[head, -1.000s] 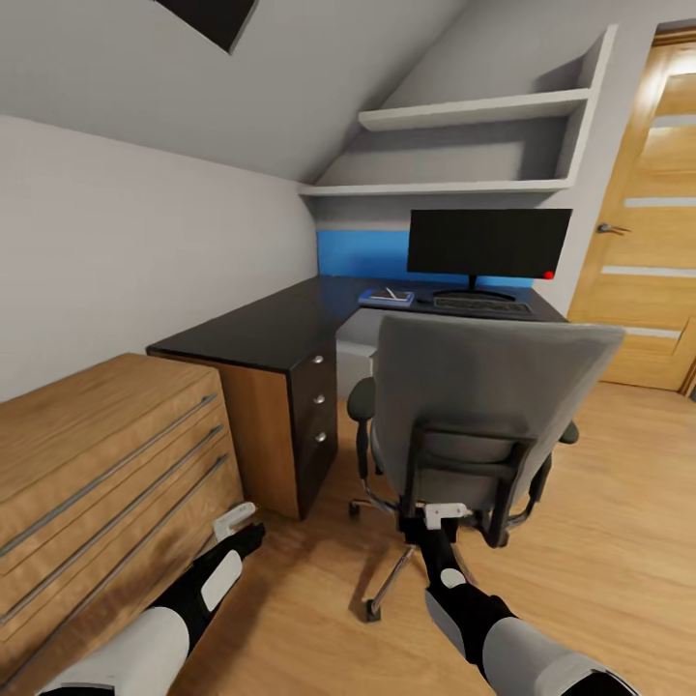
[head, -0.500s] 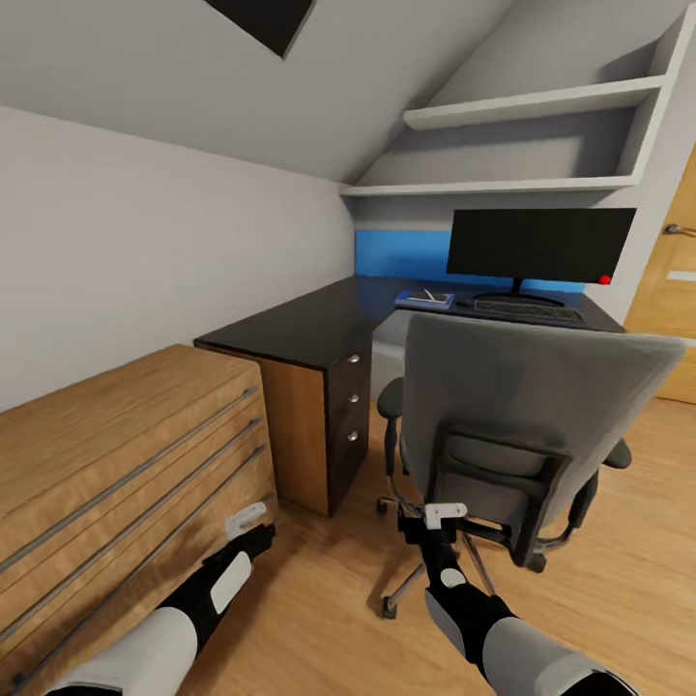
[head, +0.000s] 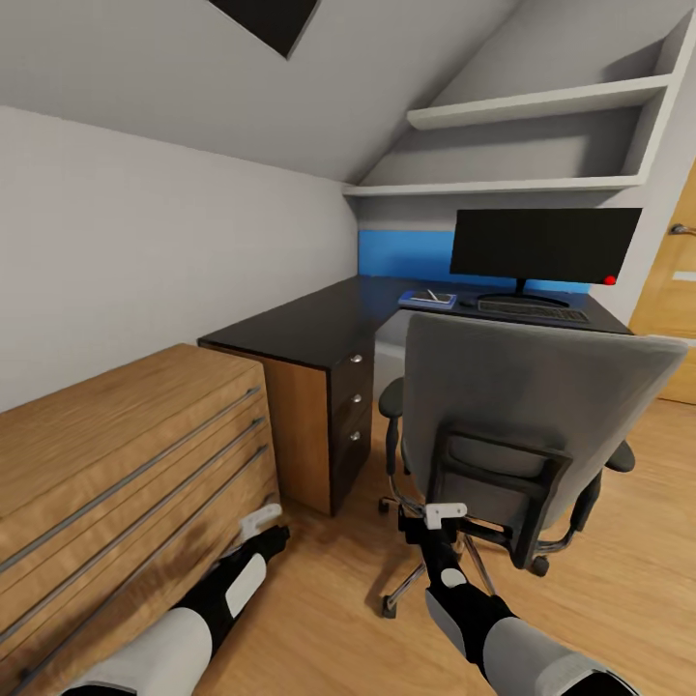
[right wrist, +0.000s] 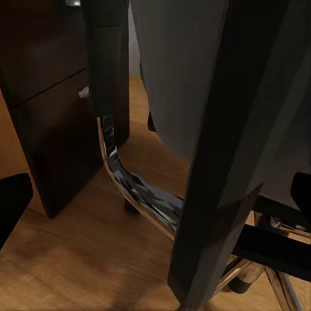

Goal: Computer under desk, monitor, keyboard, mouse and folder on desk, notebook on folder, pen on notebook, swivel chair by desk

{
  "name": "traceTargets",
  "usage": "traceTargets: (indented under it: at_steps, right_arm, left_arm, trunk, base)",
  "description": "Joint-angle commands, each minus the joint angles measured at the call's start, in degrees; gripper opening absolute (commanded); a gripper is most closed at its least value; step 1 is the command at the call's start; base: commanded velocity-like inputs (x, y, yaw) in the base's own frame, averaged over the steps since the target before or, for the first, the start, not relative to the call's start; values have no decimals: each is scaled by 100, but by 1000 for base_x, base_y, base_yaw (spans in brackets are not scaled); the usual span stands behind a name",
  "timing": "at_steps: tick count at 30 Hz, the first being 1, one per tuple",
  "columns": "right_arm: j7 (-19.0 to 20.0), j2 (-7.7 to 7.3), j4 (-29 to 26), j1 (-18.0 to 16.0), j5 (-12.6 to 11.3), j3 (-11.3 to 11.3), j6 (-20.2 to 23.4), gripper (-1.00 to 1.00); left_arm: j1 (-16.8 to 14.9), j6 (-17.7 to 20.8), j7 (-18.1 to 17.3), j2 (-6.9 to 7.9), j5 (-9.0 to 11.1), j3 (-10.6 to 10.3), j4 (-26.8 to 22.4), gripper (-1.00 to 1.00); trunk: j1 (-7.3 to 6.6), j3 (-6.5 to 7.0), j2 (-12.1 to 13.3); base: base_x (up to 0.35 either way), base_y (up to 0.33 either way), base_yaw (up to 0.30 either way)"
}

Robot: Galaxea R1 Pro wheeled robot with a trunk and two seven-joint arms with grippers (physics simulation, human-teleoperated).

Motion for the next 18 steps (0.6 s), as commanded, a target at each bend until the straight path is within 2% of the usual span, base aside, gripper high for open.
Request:
traceTargets:
  at_steps: [1,6,12,18]
  right_arm:
    - [-26,-1,5,-5,-54,50,-21,100]
    - [-26,-2,6,-5,-54,50,-21,100]
    - [-26,-2,6,-5,-54,50,-21,100]
    - [-24,-2,9,-5,-54,50,-21,100]
  left_arm:
    - [-1,25,50,-3,-85,-48,-10,100]
    - [1,24,43,-10,-208,-48,-5,100]
    - [0,25,41,-11,-230,-48,-5,100]
    - [0,19,33,-11,-233,-48,-4,100]
  trunk:
    - [-1,-6,-2]
    - [-1,-6,-2]
    - [-1,-6,-2]
    - [-1,-6,-2]
  base:
    - [0,0,0]
    - [-139,0,0]
    - [-304,12,0]
    - [-286,101,0]
